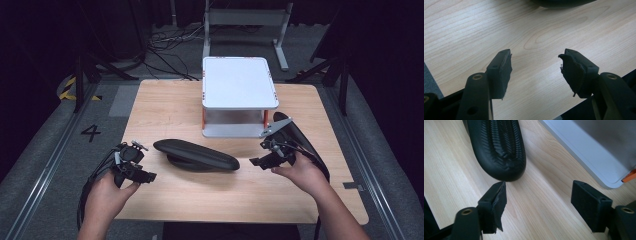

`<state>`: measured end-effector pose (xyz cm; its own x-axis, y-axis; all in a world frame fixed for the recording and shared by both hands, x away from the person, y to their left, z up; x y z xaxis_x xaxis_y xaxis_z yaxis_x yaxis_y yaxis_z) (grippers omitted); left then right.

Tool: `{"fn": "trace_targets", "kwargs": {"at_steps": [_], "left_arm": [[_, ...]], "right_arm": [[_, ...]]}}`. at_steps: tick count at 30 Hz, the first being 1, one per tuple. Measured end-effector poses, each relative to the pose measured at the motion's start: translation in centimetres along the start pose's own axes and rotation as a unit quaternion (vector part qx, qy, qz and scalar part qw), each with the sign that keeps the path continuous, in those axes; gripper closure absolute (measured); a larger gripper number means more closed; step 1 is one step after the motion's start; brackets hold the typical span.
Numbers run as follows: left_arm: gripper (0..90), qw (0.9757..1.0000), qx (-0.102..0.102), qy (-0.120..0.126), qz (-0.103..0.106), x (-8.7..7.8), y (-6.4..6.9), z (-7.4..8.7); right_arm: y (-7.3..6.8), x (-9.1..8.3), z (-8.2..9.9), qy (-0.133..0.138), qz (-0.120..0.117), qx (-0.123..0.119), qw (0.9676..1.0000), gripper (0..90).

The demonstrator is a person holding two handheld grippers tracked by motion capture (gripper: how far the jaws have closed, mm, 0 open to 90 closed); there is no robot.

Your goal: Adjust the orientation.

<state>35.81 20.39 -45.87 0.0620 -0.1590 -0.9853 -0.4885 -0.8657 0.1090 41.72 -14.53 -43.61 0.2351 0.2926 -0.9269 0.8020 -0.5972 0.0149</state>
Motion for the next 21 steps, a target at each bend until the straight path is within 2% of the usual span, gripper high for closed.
{"fn": "trace_targets", "kwargs": {"at_steps": [1,8,10,11,12,13,15,21], "left_arm": [[41.1,1.0000,0.000,-0.001,0.001,0.0,0.0,0.0],[41.2,1.0000,-0.001,-0.001,0.006,0.1,0.0,0.0],[41.1,1.0000,0.000,-0.001,0.006,0.1,0.0,0.0],[41.1,1.0000,0.000,-0.001,0.006,0.2,0.0,0.0],[41.2,1.0000,0.000,-0.002,0.006,0.2,0.0,0.0],[41.2,1.0000,0.002,-0.002,0.005,0.2,-0.1,0.0],[41.2,1.0000,0.000,-0.001,0.006,0.3,0.0,-0.1],[41.1,1.0000,0.000,-0.001,0.008,0.3,0.0,-0.1]], "right_arm": [[-0.2,0.1,-0.2,-0.002,0.000,-0.001,1.0000,29.5],[-3.1,1.2,-2.8,0.001,-0.021,-0.060,0.9980,27.5],[-3.4,1.5,-2.9,-0.003,-0.024,-0.064,0.9976,26.5],[-4.3,2.4,-3.4,-0.014,-0.022,-0.076,0.9968,22.8],[-4.5,2.6,-3.5,-0.017,-0.020,-0.084,0.9961,22.7],[-4.5,2.6,-3.5,-0.017,-0.020,-0.084,0.9961,22.7],[-5.6,3.3,-4.1,-0.017,-0.025,-0.096,0.9949,22.0],[-6.3,4.4,-4.6,-0.026,-0.023,-0.108,0.9935,21.3]]}}
Point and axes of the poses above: each handheld gripper's, and its own axes: x roughly forward along the jaws, z roughly out of its underside, y roughly to its right, the point moved 9 cm from there along x, roughly forward along the jaws, and after that the axes turned 12 degrees about -y, right-handed, at the moved point
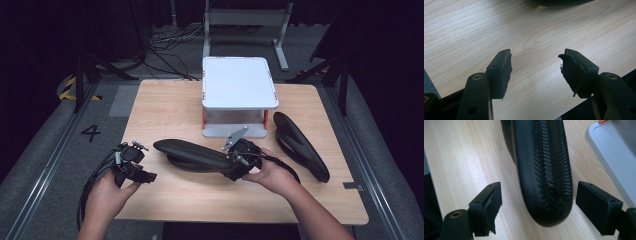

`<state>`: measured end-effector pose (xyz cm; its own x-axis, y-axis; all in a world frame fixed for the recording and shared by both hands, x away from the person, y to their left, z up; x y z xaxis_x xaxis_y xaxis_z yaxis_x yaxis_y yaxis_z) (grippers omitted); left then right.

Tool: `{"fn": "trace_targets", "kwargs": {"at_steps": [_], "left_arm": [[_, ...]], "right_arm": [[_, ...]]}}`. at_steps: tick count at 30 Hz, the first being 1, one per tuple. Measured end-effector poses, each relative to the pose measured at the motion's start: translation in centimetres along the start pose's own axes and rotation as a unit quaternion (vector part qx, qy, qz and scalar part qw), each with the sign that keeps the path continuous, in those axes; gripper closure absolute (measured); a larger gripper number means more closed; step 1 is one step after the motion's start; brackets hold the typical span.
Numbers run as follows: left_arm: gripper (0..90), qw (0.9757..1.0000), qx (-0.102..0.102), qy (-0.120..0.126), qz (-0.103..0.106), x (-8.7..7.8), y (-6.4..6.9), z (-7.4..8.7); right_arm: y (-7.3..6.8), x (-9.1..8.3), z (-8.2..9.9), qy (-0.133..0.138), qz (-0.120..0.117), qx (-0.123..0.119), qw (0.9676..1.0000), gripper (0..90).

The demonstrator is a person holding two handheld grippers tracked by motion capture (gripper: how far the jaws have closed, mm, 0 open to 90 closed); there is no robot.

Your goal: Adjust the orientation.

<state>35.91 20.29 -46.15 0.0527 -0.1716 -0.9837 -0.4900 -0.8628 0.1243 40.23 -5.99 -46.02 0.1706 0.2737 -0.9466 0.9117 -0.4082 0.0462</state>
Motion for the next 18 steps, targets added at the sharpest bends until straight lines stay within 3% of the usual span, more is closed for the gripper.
{"fn": "trace_targets", "kwargs": {"at_steps": [1,5,7,10,13,18], "left_arm": [[41.2,1.0000,0.000,-0.001,0.001,0.0,0.0,0.0],[41.1,1.0000,-0.001,-0.003,0.002,0.1,0.0,0.0],[41.1,1.0000,0.000,-0.004,0.003,0.2,0.0,0.0],[41.2,1.0000,0.003,-0.005,0.004,0.2,0.0,0.0],[41.2,1.0000,0.001,-0.004,0.003,0.2,-0.1,0.0],[41.3,0.9999,0.003,-0.006,0.008,0.3,0.1,0.0]], "right_arm": [[0.0,1.1,-0.3,-0.018,0.011,-0.005,0.9998,21.9],[0.0,1.7,-0.5,-0.026,0.016,-0.010,0.9995,23.0],[0.4,2.9,-0.7,-0.047,0.037,-0.016,0.9981,23.6],[0.5,3.4,-0.7,-0.054,0.046,-0.021,0.9973,24.4],[0.6,3.8,-0.7,-0.063,0.053,-0.026,0.9962,34.8],[0.6,3.6,-0.7,-0.061,0.065,-0.028,0.9956,40.5]]}}
Point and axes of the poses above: each handheld gripper's, and its own axes: x roughly forward along the jaws, z roughly out of its underside, y roughly to its right, the point moved 9 cm from there along x, roughly forward along the jaws, and after that the axes turned 12 degrees about -y, right-handed, at the moved point
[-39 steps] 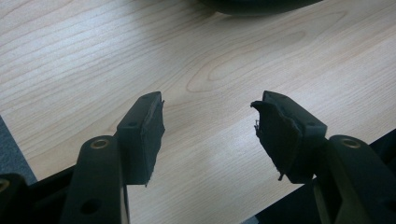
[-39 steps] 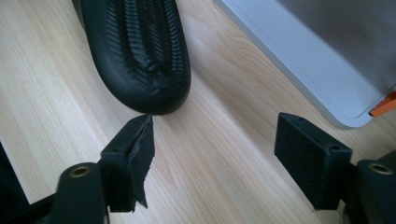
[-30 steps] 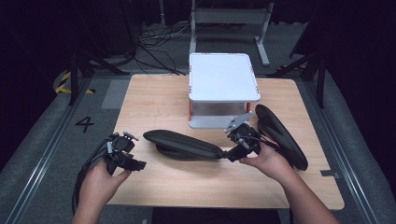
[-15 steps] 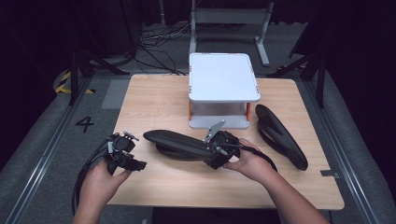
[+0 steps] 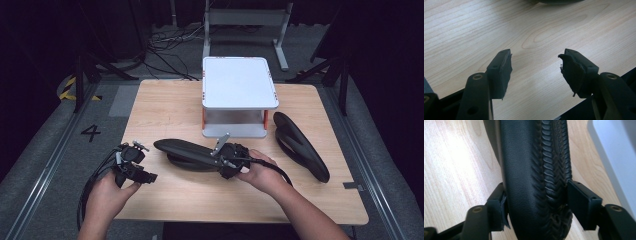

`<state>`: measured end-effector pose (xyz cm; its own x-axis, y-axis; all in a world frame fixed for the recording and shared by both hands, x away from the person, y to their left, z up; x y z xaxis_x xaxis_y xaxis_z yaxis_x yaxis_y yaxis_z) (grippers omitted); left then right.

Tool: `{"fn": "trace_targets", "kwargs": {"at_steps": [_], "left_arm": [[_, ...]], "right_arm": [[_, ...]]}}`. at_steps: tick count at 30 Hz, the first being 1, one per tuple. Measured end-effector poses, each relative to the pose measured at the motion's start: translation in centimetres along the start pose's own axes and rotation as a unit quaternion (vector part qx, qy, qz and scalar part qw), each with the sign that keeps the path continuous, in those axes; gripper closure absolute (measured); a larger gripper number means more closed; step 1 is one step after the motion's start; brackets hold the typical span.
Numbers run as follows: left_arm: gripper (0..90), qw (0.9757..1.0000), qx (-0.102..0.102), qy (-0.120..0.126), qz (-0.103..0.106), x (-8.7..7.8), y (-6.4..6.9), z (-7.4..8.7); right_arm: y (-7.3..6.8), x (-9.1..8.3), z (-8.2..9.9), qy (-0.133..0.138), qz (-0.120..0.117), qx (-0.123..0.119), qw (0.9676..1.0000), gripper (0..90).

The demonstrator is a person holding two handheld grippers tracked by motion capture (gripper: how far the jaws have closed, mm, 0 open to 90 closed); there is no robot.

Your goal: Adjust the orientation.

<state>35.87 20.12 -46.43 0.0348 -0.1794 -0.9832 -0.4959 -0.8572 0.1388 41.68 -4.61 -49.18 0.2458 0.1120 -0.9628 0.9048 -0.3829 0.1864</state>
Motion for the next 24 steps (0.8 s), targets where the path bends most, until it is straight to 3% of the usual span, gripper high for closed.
{"fn": "trace_targets", "kwargs": {"at_steps": [1,3,4,7,10,12,14,15,16,18,20,22,23,24], "left_arm": [[41.3,1.0000,0.003,-0.001,-0.001,0.0,0.0,0.0],[41.3,1.0000,0.004,0.000,0.000,0.0,0.1,-0.1],[41.3,1.0000,0.004,0.000,0.000,0.0,0.1,-0.1],[41.3,1.0000,0.006,0.000,0.000,0.0,0.1,-0.1],[41.3,1.0000,0.005,0.000,0.000,0.0,0.1,-0.2],[41.3,1.0000,0.005,-0.002,0.000,0.1,0.1,-0.2],[41.3,1.0000,0.004,-0.002,0.001,0.1,0.2,-0.2],[41.3,1.0000,0.005,-0.002,0.001,0.1,0.3,-0.2],[41.3,1.0000,0.005,-0.002,0.001,0.1,0.3,-0.2],[41.3,1.0000,0.005,-0.001,0.002,0.1,0.3,-0.2],[41.3,1.0000,0.005,-0.001,0.001,0.0,0.3,-0.3],[41.3,1.0000,0.004,-0.001,0.001,0.1,0.3,-0.3],[41.3,1.0000,0.005,-0.003,0.001,0.1,0.3,-0.3],[41.3,1.0000,0.005,-0.003,0.001,0.1,0.3,-0.3]], "right_arm": [[0.1,-0.4,0.1,0.003,0.021,-0.011,0.9997,53.8],[0.2,-0.7,0.2,0.004,0.029,-0.011,0.9995,58.5],[0.7,-1.2,0.2,0.008,0.040,0.010,0.9991,63.2],[1.2,-2.0,0.4,0.028,0.027,0.029,0.9988,65.4],[1.1,-2.5,0.5,0.042,0.025,0.028,0.9984,65.9],[0.6,-3.2,0.6,0.055,0.033,0.023,0.9977,66.5],[0.0,-4.1,0.6,0.068,0.027,0.024,0.9971,67.0],[-0.5,-4.7,0.6,0.080,0.011,0.027,0.9964,67.3],[-0.5,-4.7,0.6,0.080,0.011,0.027,0.9964,67.3],[-1.6,-6.0,0.7,0.109,-0.024,0.031,0.9933,68.0],[-2.6,-6.9,1.1,0.127,-0.060,0.033,0.9895,68.2],[-3.5,-7.3,1.7,0.134,-0.113,0.040,0.9837,68.0],[-3.6,-7.3,1.9,0.135,-0.129,0.043,0.9815,67.9],[-3.6,-7.3,1.9,0.135,-0.129,0.043,0.9815,67.9]]}}
Point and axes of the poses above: each handheld gripper's, and its own axes: x roughly forward along the jaws, z roughly out of its underside, y roughly to its right, the point moved 9 cm from there along x, roughly forward along the jaws, and after that the axes turned 12 degrees about -y, right-handed, at the moved point
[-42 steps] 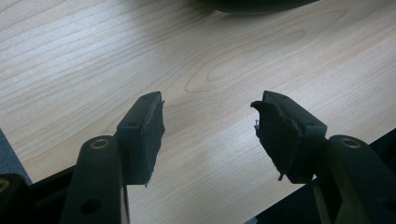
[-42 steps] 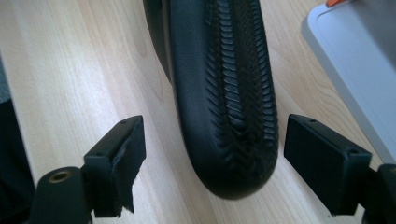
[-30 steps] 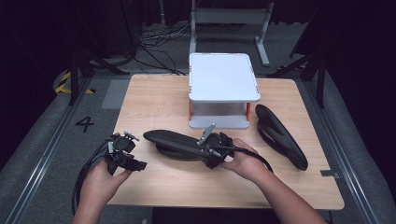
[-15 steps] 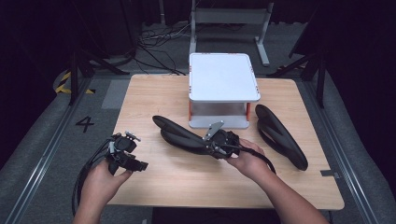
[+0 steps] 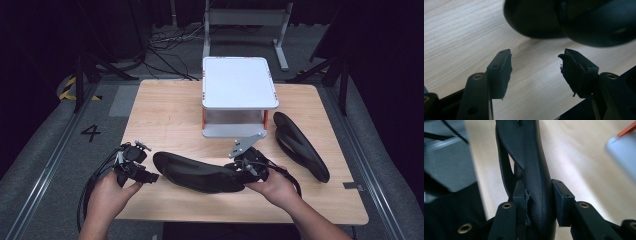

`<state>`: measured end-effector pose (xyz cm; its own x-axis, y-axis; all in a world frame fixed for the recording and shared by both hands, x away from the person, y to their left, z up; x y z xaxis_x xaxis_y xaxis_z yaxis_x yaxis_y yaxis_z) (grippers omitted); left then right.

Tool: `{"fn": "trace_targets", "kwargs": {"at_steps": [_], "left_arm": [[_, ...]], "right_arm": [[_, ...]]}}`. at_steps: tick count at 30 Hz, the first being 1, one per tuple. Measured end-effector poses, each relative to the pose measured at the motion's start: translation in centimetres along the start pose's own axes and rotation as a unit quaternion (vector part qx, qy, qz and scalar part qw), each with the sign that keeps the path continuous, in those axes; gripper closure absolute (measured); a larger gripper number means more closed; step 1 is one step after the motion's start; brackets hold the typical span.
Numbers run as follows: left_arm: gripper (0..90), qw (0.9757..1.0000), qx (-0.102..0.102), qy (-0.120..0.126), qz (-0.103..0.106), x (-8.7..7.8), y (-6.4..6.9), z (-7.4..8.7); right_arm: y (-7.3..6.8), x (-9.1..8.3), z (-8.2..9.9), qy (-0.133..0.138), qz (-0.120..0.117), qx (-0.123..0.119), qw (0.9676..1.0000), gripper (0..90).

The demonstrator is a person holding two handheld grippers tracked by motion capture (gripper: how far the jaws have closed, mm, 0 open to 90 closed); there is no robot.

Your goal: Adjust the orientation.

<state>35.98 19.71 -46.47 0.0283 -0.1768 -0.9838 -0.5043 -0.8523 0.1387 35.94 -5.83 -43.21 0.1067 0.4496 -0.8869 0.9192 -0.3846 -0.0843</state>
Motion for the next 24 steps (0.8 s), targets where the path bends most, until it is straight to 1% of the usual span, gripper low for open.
{"fn": "trace_targets", "kwargs": {"at_steps": [1,2,4,6,7,8,9,10,11,13,14,16,18,20,22,23,24], "left_arm": [[41.3,1.0000,0.003,-0.001,0.001,0.0,0.1,0.0],[41.3,1.0000,0.004,-0.001,0.001,0.1,0.1,-0.1],[41.3,1.0000,0.005,0.001,0.005,0.0,0.3,-0.1],[41.1,1.0000,0.005,0.002,0.006,0.0,0.3,-0.2],[41.0,1.0000,0.004,0.002,0.006,0.0,0.3,-0.2],[41.0,1.0000,0.004,0.000,0.006,0.0,0.3,-0.1],[41.0,1.0000,0.005,-0.001,0.005,0.0,0.2,-0.1],[41.0,1.0000,0.005,-0.001,0.005,0.0,0.2,-0.1],[40.9,1.0000,0.005,-0.001,0.005,0.0,0.2,-0.1],[40.9,1.0000,0.006,-0.001,0.005,0.0,0.2,-0.1],[40.9,1.0000,0.006,-0.001,0.005,0.0,0.2,-0.1],[40.9,1.0000,0.007,-0.002,0.005,0.0,0.2,-0.1],[40.8,1.0000,0.006,-0.002,0.006,0.1,0.2,-0.1],[40.8,1.0000,0.005,-0.002,0.006,0.1,0.2,-0.1],[40.9,1.0000,0.004,-0.003,0.006,0.1,0.3,-0.1],[40.9,1.0000,0.005,-0.003,0.005,0.1,0.3,0.0],[40.9,1.0000,0.005,-0.003,0.005,0.1,0.3,0.0]], "right_arm": [[0.2,0.3,0.7,-0.008,-0.015,0.016,0.9997,67.6],[0.8,0.4,1.1,-0.002,-0.006,0.027,0.9996,67.5],[1.1,0.7,1.6,-0.010,-0.011,0.040,0.9991,66.8],[1.6,1.1,2.0,-0.026,0.006,0.046,0.9986,64.7],[2.0,1.3,2.2,-0.031,0.023,0.048,0.9981,63.2],[2.3,1.4,2.3,-0.032,0.032,0.050,0.9977,62.2],[2.8,1.7,2.6,-0.043,0.045,0.061,0.9963,61.1],[3.3,2.0,2.9,-0.053,0.055,0.066,0.9949,60.8],[3.7,2.3,3.1,-0.060,0.061,0.070,0.9939,60.3],[4.5,3.0,3.6,-0.072,0.058,0.083,0.9922,59.4],[4.8,3.3,3.9,-0.078,0.064,0.086,0.9912,60.0],[5.4,3.9,4.3,-0.089,0.078,0.086,0.9892,58.2],[5.8,4.2,4.5,-0.095,0.080,0.089,0.9882,54.7],[6.0,4.2,4.4,-0.095,0.083,0.090,0.9879,53.5],[6.3,4.0,4.1,-0.096,0.087,0.090,0.9874,50.6],[6.4,3.8,3.7,-0.097,0.092,0.087,0.9871,49.5],[6.5,3.7,3.2,-0.093,0.097,0.080,0.9876,49.3]]}}
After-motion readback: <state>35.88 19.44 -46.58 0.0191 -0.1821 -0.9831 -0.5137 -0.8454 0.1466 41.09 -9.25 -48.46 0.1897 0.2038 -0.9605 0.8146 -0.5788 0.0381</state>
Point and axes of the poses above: each handheld gripper's, and its own axes: x roughly forward along the jaws, z roughly out of its underside, y roughly to its right, the point moved 9 cm from there along x, roughly forward along the jaws, and after that the axes turned 12 degrees about -y, right-handed, at the moved point
